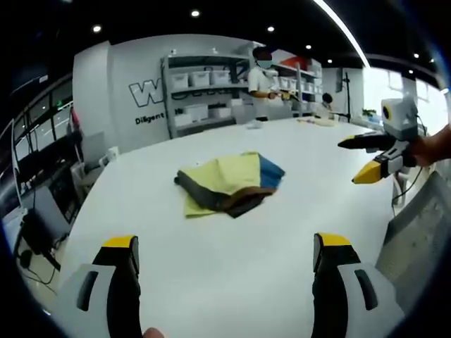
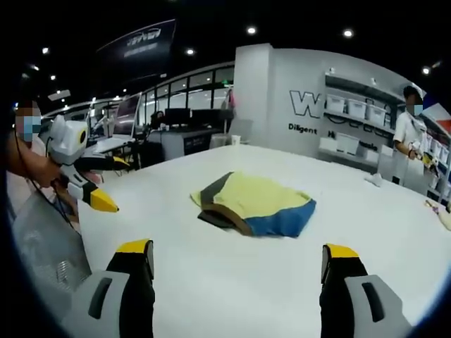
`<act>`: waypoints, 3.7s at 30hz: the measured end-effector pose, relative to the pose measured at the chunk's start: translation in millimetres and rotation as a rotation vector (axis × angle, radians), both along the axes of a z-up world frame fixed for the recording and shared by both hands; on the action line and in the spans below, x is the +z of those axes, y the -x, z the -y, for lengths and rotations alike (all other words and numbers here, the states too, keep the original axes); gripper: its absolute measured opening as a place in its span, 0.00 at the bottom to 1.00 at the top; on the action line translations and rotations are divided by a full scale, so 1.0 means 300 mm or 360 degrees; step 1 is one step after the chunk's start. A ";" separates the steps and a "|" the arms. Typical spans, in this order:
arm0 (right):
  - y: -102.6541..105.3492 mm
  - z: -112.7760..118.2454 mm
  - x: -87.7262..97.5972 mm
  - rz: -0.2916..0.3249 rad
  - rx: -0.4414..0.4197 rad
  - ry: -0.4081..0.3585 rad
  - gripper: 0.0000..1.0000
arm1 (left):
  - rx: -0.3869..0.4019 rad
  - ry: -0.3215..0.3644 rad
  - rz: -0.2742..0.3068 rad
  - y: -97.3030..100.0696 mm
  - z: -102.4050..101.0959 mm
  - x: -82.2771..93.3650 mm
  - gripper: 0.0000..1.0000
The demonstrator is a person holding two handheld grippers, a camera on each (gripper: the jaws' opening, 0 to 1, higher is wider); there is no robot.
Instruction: Fold the garment on the visible template until the final outline fits inside the template.
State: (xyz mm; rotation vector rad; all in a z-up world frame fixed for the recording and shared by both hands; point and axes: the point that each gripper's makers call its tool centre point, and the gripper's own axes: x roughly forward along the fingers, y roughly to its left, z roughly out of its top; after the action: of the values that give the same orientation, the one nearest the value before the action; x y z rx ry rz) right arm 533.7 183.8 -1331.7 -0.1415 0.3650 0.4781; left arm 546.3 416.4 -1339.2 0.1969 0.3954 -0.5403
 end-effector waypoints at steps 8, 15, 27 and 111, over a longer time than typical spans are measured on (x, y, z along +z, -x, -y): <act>-0.002 0.000 -0.009 -0.0008 0.0003 -0.0003 0.97 | -0.0013 -0.0005 -0.0019 0.005 0.008 -0.013 0.99; -0.006 0.000 -0.016 -0.0016 0.0001 -0.0006 0.97 | -0.0015 -0.0008 -0.0021 -0.001 0.010 -0.013 0.99; -0.007 -0.005 -0.023 -0.0010 0.0007 -0.0004 0.96 | 0.0002 0.0010 -0.0019 -0.012 0.013 -0.011 0.99; -0.170 -0.072 -0.132 -0.0076 0.0295 0.0213 0.76 | -0.0031 0.0033 -0.0084 -0.055 0.023 -0.051 0.97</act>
State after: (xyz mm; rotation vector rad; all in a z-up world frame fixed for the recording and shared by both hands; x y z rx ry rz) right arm 584.9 205.4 -1371.2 -0.2960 0.4332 0.6413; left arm 562.8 409.5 -1354.4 0.1669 0.4392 -0.5691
